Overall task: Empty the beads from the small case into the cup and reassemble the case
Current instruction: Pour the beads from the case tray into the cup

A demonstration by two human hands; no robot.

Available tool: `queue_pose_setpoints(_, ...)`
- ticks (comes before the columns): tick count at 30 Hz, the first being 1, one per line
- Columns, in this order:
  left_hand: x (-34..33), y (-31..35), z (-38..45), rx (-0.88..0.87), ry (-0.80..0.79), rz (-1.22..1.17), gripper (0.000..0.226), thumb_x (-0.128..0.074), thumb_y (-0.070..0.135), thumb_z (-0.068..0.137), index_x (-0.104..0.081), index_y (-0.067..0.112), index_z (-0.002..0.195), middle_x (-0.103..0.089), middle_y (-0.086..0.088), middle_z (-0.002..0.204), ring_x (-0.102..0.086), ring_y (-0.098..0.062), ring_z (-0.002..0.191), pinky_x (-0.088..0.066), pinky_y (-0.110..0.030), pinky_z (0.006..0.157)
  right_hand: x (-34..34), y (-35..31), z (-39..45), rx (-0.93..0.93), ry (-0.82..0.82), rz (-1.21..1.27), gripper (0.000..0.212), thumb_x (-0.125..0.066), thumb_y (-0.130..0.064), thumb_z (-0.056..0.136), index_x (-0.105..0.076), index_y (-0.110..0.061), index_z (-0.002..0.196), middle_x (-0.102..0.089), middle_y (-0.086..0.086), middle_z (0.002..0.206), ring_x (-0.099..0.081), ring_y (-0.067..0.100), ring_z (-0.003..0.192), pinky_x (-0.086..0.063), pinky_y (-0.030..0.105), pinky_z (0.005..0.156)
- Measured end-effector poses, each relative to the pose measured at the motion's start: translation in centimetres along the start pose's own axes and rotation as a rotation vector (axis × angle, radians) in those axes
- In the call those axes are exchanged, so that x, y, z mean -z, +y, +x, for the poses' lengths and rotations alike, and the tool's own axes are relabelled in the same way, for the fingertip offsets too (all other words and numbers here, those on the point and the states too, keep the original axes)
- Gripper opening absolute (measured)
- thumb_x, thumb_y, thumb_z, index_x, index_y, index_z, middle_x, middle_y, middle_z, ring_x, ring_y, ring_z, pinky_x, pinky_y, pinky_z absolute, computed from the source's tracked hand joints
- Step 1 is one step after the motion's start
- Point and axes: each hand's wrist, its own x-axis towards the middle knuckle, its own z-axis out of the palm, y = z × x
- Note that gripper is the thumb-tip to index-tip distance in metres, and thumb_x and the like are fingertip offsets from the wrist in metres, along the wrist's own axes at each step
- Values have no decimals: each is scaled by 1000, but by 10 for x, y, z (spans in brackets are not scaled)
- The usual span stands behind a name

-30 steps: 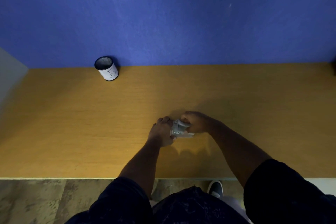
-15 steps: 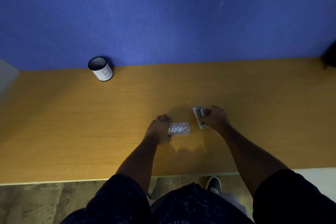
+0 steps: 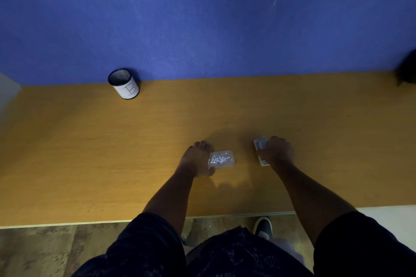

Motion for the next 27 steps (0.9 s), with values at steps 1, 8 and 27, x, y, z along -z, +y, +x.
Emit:
queue_pose_setpoints(1,0,0,0,1,2,0,75,-70,51,71,-50,14,133,-53,-9,131,-53,-30,119,-51,-41,96,0,0,-1,1,2,-9,44,-69,-46,78,-70,-11,104,-74,11,106,-72,29,97,-54,32,76)
queue_pose_setpoints(8,1,-4,-3,17,1,-12,77,-69,53,72,-48,15,135,-56,-8,132,-54,-30,119,-49,-40,98,-5,3,-3,10,25,-30,48,-60,-54,84,-71,-12,104,-74,11,106,-71,31,98,-55,34,78)
queue_pose_setpoints(27,9,-7,1,46,74,-99,71,-71,46,68,-52,10,127,-56,-9,121,-52,-30,116,-56,-41,87,-13,-32,2,427,54,-57,35,-56,-33,91,-63,-5,111,-60,16,118,-59,34,109,-50,39,88)
